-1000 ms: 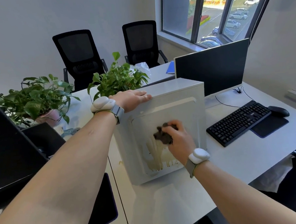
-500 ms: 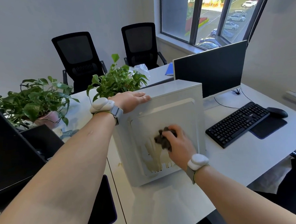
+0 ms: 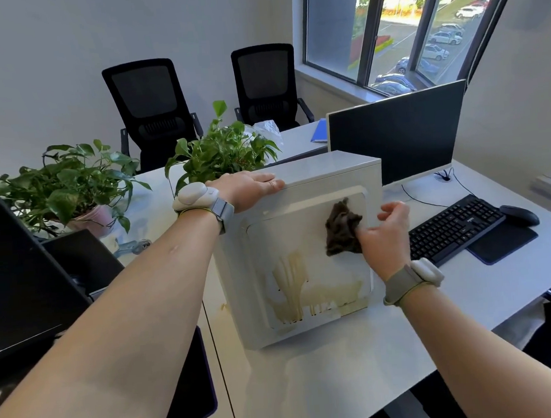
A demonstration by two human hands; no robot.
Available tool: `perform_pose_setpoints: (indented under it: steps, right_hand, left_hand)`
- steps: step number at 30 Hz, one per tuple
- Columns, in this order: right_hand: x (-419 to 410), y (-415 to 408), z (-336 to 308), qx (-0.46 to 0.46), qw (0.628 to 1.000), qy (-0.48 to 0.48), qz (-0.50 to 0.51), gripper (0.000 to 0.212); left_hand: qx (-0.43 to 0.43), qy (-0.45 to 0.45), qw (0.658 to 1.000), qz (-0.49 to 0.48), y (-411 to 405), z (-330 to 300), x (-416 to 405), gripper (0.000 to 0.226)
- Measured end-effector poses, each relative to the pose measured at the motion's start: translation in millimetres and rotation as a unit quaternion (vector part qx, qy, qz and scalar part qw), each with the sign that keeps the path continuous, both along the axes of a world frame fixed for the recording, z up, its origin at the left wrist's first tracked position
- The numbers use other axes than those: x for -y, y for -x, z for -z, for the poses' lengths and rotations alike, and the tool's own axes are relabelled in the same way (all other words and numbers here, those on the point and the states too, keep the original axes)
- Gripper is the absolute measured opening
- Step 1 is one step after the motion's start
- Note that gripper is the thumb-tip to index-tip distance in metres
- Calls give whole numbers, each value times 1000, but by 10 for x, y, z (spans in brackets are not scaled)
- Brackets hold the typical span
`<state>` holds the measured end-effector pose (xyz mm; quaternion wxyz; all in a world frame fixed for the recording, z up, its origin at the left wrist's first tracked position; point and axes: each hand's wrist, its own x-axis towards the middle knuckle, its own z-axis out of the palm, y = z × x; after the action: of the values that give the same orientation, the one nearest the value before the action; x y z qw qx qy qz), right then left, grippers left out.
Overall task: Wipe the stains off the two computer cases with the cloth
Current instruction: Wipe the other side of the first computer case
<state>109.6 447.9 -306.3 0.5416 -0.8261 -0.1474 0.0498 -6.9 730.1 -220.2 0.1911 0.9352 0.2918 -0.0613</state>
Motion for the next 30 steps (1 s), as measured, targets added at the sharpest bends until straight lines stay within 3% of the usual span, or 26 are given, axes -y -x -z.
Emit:
perform_pose_setpoints:
  steps: [3, 4, 6, 7, 9, 11, 13, 15, 16, 17, 19, 20, 22, 25, 28, 30]
  right_hand:
    - [-133, 160, 246, 68, 991, 110, 42, 10]
    - [-178, 236, 383, 59, 983, 159, 65, 9]
    - [-242, 379, 643, -66, 967, 223, 108, 20]
    - [-283, 431, 733, -146, 962, 204, 107, 25]
    - [-343, 491, 701, -303, 948, 32, 93, 24]
    - [-333, 542, 512, -353, 916, -134, 135, 22]
    - [-290, 547, 267, -286, 927, -189, 150, 21]
    - [-289, 572, 118, -140, 971, -188, 53, 35]
    - [-294, 605, 108, -14, 995, -98, -22, 44]
    - [-297, 646, 176, 101, 991, 12, -88, 49]
    - [-298, 690, 447, 257, 946, 148, -129, 45]
    - [-270, 704, 558, 285, 934, 183, -113, 43]
    - [-230, 735, 630, 235, 953, 182, -57, 45]
    - [-186, 710, 534, 69, 996, 50, 1, 43]
    - [-232, 620, 311, 90, 994, -35, 51, 34]
    - [-296, 604, 242, 138, 990, -33, 18, 40]
  left_hand:
    - [3, -2, 1000, -5, 3, 9, -4, 101]
    - [0, 0, 1000, -2, 7, -1, 0, 102]
    - [1, 1, 1000, 0, 10, -11, 17, 104]
    - [3, -2, 1000, -2, 20, -18, 18, 104]
    - [-2, -2, 1000, 2, 27, -36, 34, 105]
    - [-5, -2, 1000, 3, 24, -30, 46, 105]
    - [-4, -1, 1000, 1, 16, -26, 43, 106]
    - [-3, 3, 1000, -5, 29, -42, 49, 105]
    - [-4, 5, 1000, -7, 33, -51, 53, 104]
    - [-6, 8, 1000, -8, 38, -65, 63, 104]
    - [-6, 5, 1000, -2, 45, -88, 89, 105]
    - [-5, 2, 1000, -1, 53, -93, 105, 104]
    - [-6, -5, 1000, -5, 71, -111, 122, 99]
    - [-15, -6, 1000, -6, 86, -115, 153, 99]
    - [-12, -6, 1000, -2, 74, -124, 148, 100]
    - [-16, -8, 1000, -5, 79, -132, 149, 99]
